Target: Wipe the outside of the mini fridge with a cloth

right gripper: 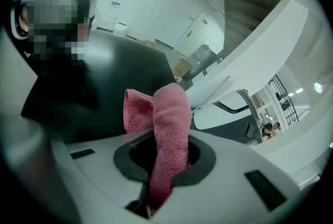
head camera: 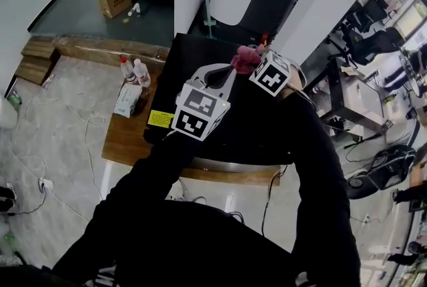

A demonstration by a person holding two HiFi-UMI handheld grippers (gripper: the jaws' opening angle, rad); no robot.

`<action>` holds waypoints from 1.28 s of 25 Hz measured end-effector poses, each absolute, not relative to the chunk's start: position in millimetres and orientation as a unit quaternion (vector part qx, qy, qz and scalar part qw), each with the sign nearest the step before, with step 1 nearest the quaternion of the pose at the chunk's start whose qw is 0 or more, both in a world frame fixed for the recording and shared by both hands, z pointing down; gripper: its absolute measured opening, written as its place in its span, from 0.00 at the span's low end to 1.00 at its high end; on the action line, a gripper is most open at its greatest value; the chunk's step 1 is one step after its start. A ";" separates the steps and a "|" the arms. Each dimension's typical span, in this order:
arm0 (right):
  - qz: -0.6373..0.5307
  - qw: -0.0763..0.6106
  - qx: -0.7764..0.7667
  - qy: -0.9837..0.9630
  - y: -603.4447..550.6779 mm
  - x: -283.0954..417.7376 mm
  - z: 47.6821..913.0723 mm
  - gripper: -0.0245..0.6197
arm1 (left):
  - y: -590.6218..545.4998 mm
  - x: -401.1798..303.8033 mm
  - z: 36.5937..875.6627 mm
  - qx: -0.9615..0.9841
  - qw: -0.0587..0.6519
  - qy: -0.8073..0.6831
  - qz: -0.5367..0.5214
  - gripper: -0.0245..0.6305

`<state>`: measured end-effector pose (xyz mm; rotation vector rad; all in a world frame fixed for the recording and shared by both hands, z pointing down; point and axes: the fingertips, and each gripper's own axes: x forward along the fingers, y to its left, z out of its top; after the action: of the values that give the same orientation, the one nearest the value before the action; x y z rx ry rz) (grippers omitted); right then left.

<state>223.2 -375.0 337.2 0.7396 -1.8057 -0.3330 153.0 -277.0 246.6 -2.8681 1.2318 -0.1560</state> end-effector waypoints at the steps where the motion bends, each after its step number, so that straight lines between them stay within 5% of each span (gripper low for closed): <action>1: -0.141 0.546 0.310 -0.765 -367.6 222.0 336.4 0.12 | -273.2 152.8 246.5 -0.917 0.006 0.396 -0.051 0.05; 32: -0.136 0.547 0.234 -0.792 -97.3 207.4 332.6 0.12 | -89.2 159.7 235.3 -0.912 0.022 0.406 -0.048 0.05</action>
<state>207.4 -97.3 332.6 0.5558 -1.8774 -0.3226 159.7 -89.2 235.3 -2.8266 1.2593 -0.1480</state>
